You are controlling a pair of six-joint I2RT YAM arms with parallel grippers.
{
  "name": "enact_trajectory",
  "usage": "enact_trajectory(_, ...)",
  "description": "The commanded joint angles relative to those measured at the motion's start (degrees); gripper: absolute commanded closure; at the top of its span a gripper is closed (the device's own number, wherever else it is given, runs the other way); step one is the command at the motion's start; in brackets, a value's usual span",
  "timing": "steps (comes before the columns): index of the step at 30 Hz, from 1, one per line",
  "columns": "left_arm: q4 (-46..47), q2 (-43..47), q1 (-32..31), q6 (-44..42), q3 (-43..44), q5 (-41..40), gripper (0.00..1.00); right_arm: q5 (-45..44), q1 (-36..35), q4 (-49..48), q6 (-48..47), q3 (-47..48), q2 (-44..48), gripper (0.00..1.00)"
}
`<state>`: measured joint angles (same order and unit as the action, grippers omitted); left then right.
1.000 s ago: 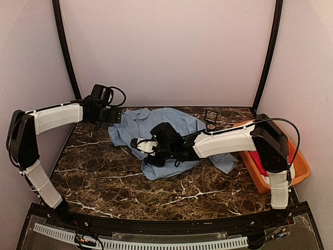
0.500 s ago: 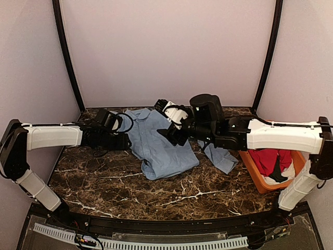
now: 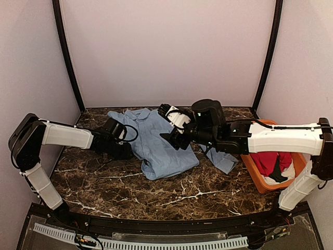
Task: Pin the brooch onto the clothing
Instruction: Flatten out the crumpled clothing at the center of the board.
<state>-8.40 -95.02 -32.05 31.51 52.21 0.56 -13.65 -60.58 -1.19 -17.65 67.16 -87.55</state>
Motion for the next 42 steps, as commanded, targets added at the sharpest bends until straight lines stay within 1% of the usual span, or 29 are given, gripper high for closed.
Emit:
enact_trajectory(1, 0.2, -2.9, -0.3, -0.2, 0.9, -1.7, 0.56, -0.2, 0.3, -1.9, 0.8, -0.3, -0.3, 0.25)
enact_trajectory(6, 2.0, -6.3, -0.2, -0.4, 2.2, -2.5, 0.56, -0.6, 0.3, -1.8, 0.8, -0.4, 0.0, 0.25)
enact_trajectory(9, 4.5, -7.8, -0.3, -0.3, 2.3, -2.1, 0.54, -0.8, 0.3, -1.6, 0.8, -0.5, 0.2, 0.25)
enact_trajectory(18, 9.7, -8.5, -0.3, 0.2, 1.8, -0.7, 0.51, -1.6, 0.4, -0.8, 0.2, -0.1, 0.3, 0.24)
enact_trajectory(25, 11.9, -11.3, -0.3, 1.2, 2.2, -1.6, 0.53, -1.1, 0.4, -0.5, 0.5, 0.6, -0.3, 0.24)
enact_trajectory(27, 12.3, -12.1, -0.3, 1.5, 2.4, -1.7, 0.57, -1.2, 0.4, -0.5, 0.5, 0.6, -0.2, 0.24)
enact_trajectory(29, 12.5, -12.7, -0.3, 1.8, 2.6, -1.7, 0.64, -1.2, 0.4, -0.4, 0.5, 0.6, 0.0, 0.24)
enact_trajectory(31, 12.8, -13.1, -0.3, 2.1, 2.7, -1.6, 0.78, -1.3, 0.4, -0.3, 0.5, 0.5, 0.1, 0.24)
enact_trajectory(32, 12.8, -13.4, -0.3, 2.1, 2.7, -1.6, 0.83, -1.3, 0.4, -0.3, 0.5, 0.5, 0.2, 0.24)
enact_trajectory(33, 12.7, -13.7, -0.3, 2.3, 2.9, -1.6, 0.94, -1.3, 0.4, -0.3, 0.5, 0.4, 0.3, 0.24)
enact_trajectory(35, 12.6, -13.7, -0.3, 2.5, 3.0, -1.4, 0.99, -1.3, 0.3, -0.3, 0.4, 0.4, 0.4, 0.24)
enact_trajectory(38, 12.1, -12.2, -0.3, 2.9, 2.8, -1.3, 0.99, -1.5, 0.4, -0.3, 0.2, 0.3, 0.6, 0.24)
enact_trajectory(40, 9.7, -8.6, -0.3, 3.1, 2.7, -2.2, 0.99, -1.4, 0.4, -0.3, 0.0, 0.4, 0.8, 0.24)
enact_trajectory(41, 8.6, -5.2, -0.3, 3.0, 2.9, -3.3, 0.99, -1.2, 0.4, -0.3, -0.1, 0.4, 0.9, 0.24)
enact_trajectory(42, 5.8, -3.1, -0.3, 2.6, 3.9, -3.8, 0.99, -1.0, 0.4, -0.3, -0.3, 0.6, 1.0, 0.24)
